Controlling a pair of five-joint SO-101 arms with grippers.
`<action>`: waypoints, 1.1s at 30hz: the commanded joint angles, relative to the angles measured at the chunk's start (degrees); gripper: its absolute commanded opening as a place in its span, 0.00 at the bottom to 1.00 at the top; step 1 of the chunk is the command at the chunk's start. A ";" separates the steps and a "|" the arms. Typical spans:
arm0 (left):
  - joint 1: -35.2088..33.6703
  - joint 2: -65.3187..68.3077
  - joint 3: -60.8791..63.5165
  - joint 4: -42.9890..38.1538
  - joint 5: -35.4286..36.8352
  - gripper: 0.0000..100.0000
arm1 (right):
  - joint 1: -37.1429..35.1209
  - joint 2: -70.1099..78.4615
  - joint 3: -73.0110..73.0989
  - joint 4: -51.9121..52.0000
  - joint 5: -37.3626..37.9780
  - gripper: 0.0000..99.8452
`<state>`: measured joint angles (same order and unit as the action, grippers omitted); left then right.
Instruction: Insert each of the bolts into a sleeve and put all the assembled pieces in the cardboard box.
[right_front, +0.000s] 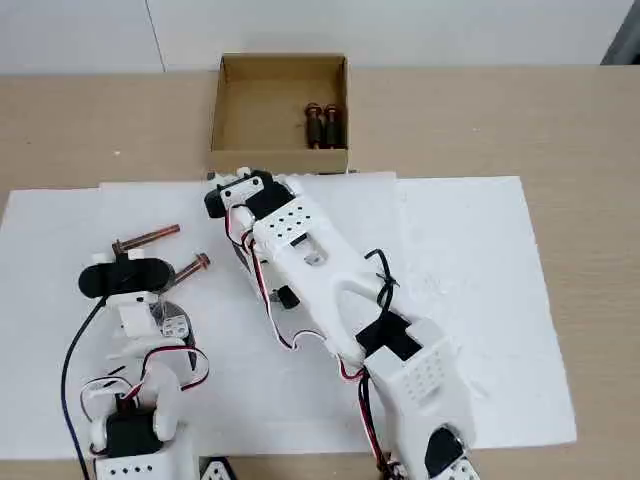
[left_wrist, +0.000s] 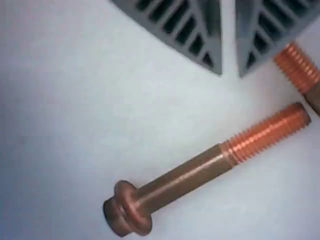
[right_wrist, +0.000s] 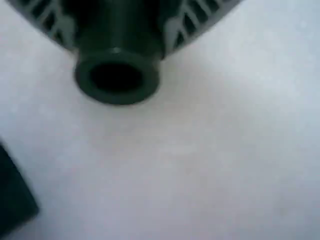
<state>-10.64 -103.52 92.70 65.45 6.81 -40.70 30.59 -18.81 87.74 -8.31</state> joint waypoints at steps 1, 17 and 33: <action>0.00 -0.70 -0.40 -1.23 -0.18 0.01 | -0.31 -4.88 -0.35 1.63 0.00 0.00; -0.35 -0.62 -0.57 -1.23 -0.35 0.01 | 8.84 -37.85 0.26 9.54 -0.26 0.00; -0.18 4.40 -23.34 4.75 -6.24 0.01 | 21.14 -52.09 21.89 7.69 -8.79 0.00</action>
<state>-10.64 -102.73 74.51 67.82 1.54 -20.92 -18.11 1.49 96.70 -15.69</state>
